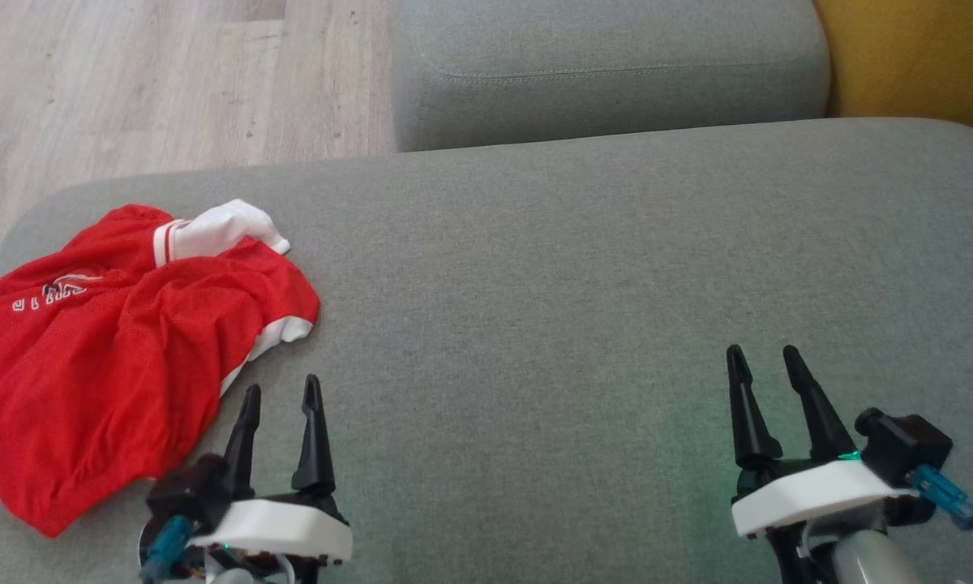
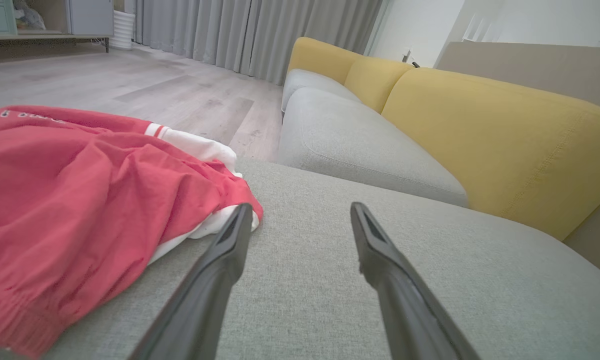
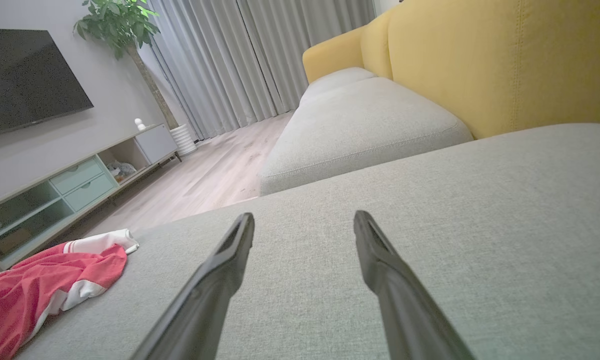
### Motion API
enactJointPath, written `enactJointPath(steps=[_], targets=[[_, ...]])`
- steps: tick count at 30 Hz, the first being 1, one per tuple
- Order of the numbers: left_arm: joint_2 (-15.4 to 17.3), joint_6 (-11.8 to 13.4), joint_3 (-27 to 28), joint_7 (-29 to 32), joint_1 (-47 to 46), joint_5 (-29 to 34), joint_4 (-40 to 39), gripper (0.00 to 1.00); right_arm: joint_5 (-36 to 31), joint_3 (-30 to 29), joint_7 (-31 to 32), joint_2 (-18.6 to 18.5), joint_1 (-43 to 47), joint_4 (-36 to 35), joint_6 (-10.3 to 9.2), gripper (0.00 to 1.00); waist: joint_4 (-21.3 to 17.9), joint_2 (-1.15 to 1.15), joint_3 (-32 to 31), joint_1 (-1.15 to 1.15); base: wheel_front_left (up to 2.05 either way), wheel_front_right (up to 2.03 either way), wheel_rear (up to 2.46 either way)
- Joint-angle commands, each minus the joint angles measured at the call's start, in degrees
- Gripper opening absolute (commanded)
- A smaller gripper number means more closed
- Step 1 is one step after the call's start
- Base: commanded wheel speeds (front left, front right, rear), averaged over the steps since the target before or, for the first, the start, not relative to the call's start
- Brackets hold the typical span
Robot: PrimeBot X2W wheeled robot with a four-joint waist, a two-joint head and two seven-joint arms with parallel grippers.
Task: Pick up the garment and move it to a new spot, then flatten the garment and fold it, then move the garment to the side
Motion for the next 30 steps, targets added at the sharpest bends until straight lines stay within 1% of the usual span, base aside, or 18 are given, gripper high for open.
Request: enactJointPath(steps=[1, 12, 17, 18, 28, 30], targets=[[0.3, 0.4, 0.9, -0.9, -3.3, 1.9, -1.5, 1.0, -2.0, 0.6, -0.9, -0.5, -3.0, -1.7, 0.41, 1.0, 0.1, 0.0, 0.0, 0.0, 0.0, 0.0, 0.0], [0.2, 1.1, 0.4, -2.7, -4.0, 8.9, 0.2, 1.0, -11.5, 0.7, -2.8, -0.3, -3.0, -1.6, 0.49, 1.0, 0.3, 0.0, 0.2, 0.0, 0.0, 0.0, 0.0], [0.1, 2.1, 0.4, -3.6, -4.3, 11.7, 1.1, 1.0, -15.3, 1.1, -3.6, -0.3, -2.9, -1.7, 0.53, 1.0, 0.4, 0.0, 0.1, 0.0, 0.0, 0.0, 0.0], [0.1, 2.1, 0.4, -3.6, -4.3, 11.7, 1.1, 1.0, -15.3, 1.1, -3.6, -0.3, -2.9, -1.7, 0.53, 1.0, 0.4, 0.0, 0.1, 0.0, 0.0, 0.0, 0.0], [0.1, 2.9, -0.6, -5.3, -4.8, 17.2, 1.2, 1.0, -23.1, 1.9, -5.3, -0.3, -2.9, -1.8, 0.61, 1.0, 0.4, 0.0, 0.3, 0.0, 0.0, 0.0, 0.0], [0.1, 2.6, -0.4, -5.3, -4.9, 17.4, 1.4, 1.0, -23.3, 2.0, -5.4, -0.3, -3.0, -1.7, 0.62, 1.0, 0.3, 0.0, 0.3, 0.0, 0.0, 0.0, 0.0]])
